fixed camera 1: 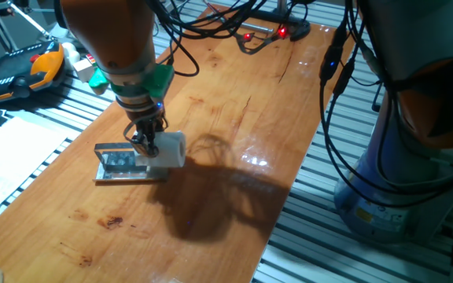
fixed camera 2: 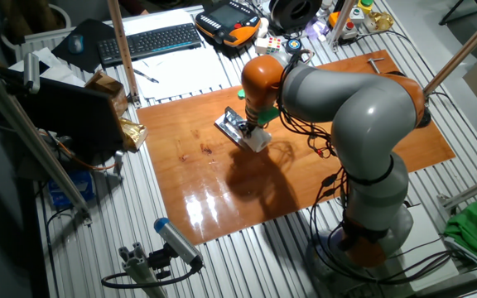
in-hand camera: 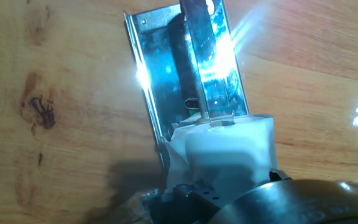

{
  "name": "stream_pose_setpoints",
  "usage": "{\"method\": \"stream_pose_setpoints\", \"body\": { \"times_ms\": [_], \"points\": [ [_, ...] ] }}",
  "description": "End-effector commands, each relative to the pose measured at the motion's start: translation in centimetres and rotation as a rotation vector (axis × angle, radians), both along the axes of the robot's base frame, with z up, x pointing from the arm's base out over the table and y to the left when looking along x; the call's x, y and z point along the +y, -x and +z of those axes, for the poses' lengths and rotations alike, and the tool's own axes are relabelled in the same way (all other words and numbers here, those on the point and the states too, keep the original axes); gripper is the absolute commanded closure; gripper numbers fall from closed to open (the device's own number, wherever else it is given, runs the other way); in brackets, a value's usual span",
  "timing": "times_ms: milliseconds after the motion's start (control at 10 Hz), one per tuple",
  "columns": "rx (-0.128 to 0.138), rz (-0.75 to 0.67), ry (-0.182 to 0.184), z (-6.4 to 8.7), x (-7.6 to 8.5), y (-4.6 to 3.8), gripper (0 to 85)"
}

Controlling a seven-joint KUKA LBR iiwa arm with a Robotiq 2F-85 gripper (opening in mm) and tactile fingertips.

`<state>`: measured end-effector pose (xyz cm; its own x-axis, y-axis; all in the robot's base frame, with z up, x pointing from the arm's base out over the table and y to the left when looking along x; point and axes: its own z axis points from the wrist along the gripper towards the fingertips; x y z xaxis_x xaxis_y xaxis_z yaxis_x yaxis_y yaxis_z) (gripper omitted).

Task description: Put the toilet paper on its holder

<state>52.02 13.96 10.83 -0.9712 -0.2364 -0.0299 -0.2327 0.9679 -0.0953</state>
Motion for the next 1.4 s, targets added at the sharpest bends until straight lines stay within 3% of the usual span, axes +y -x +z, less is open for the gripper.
{"method": "stream_pose_setpoints", "body": {
  "times_ms": [0, 1300],
  "points": [
    [0.000, 0.000, 0.000, 0.00, 0.01, -0.13, 84.3],
    [0.003, -0.008, -0.019, -0.32, 0.17, -1.02, 84.3]
  ]
}}
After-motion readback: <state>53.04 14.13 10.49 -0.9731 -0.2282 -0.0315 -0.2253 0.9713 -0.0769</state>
